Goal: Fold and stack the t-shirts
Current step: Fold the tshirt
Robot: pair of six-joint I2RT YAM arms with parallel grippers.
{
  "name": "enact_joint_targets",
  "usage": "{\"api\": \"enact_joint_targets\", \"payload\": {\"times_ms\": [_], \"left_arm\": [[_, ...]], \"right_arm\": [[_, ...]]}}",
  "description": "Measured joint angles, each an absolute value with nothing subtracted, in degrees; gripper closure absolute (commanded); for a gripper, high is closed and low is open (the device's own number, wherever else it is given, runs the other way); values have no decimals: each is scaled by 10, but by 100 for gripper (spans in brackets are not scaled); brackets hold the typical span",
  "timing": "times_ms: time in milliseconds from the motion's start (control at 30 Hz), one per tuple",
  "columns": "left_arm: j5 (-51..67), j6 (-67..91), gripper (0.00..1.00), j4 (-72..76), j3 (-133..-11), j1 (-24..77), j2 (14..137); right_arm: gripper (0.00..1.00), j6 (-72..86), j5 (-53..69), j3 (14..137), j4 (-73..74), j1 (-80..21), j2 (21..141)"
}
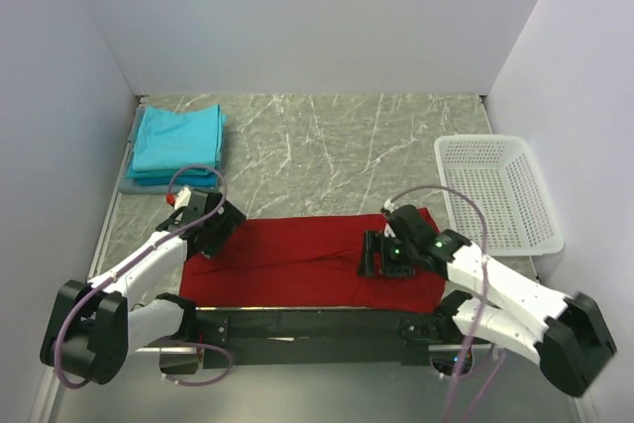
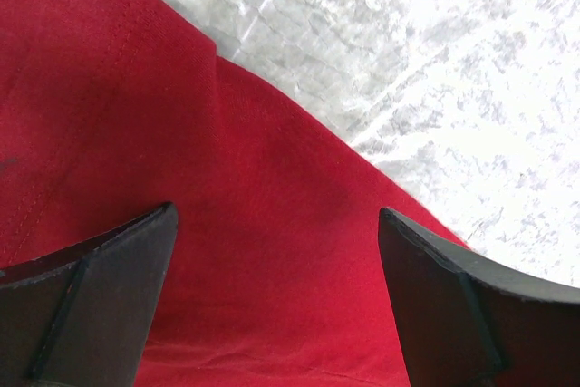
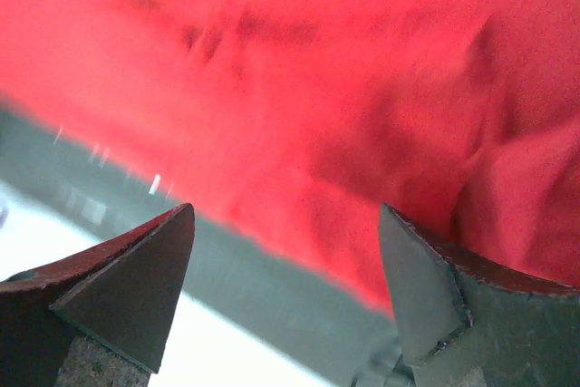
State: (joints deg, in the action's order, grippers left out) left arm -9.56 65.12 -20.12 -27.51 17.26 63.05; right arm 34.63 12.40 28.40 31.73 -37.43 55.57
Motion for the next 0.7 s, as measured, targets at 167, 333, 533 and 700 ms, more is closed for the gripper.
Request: {"api": "enact_joint_targets", "payload": {"times_ms": [167, 333, 533, 700], "left_arm": [[-98, 645, 1, -197, -274, 161, 631], [-102, 636, 0, -195, -274, 154, 630], [-103, 617, 1, -195, -274, 150, 630], [-103, 605, 1, -194, -274, 148, 630]], "right_arm": [[11, 368, 209, 253, 378, -407, 434], [9, 385, 200, 268, 436, -417, 361], [8, 369, 85, 387, 437, -417, 426], [9, 324, 43, 426, 376, -402, 538]]}}
